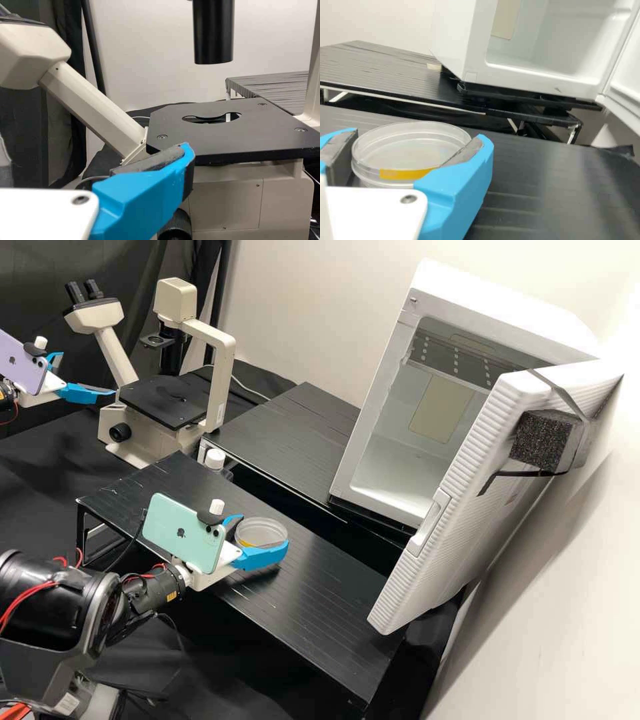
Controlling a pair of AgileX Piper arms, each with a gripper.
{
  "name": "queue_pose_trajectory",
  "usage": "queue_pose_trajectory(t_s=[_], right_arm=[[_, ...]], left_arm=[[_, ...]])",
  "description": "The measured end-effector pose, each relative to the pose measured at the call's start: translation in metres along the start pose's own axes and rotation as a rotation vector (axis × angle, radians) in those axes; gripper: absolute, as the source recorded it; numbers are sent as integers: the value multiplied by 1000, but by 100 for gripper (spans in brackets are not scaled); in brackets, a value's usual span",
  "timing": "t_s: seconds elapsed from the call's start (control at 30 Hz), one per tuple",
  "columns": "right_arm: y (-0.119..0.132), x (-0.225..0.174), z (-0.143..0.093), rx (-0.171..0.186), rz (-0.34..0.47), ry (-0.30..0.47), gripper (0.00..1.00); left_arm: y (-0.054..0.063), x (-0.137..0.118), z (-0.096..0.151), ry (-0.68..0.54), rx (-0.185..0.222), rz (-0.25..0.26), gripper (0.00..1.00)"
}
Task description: Move the petri dish to the bench.
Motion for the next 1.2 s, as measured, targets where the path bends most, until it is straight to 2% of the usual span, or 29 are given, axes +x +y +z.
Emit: queue_pose_trajectory(t_s=[0.47,0.5,0.9,1.2], right_arm=[[-2,-3,1,38,-17,33,0],[-2,-3,1,38,-17,33,100],[-3,-4,0,27,-26,51,100],[6,-12,-6,48,28,67,100]], left_arm=[[0,0,0,0,0,0,100],[0,0,0,0,0,0,100],[0,0,0,0,0,0,100],[0,0,0,0,0,0,100]])
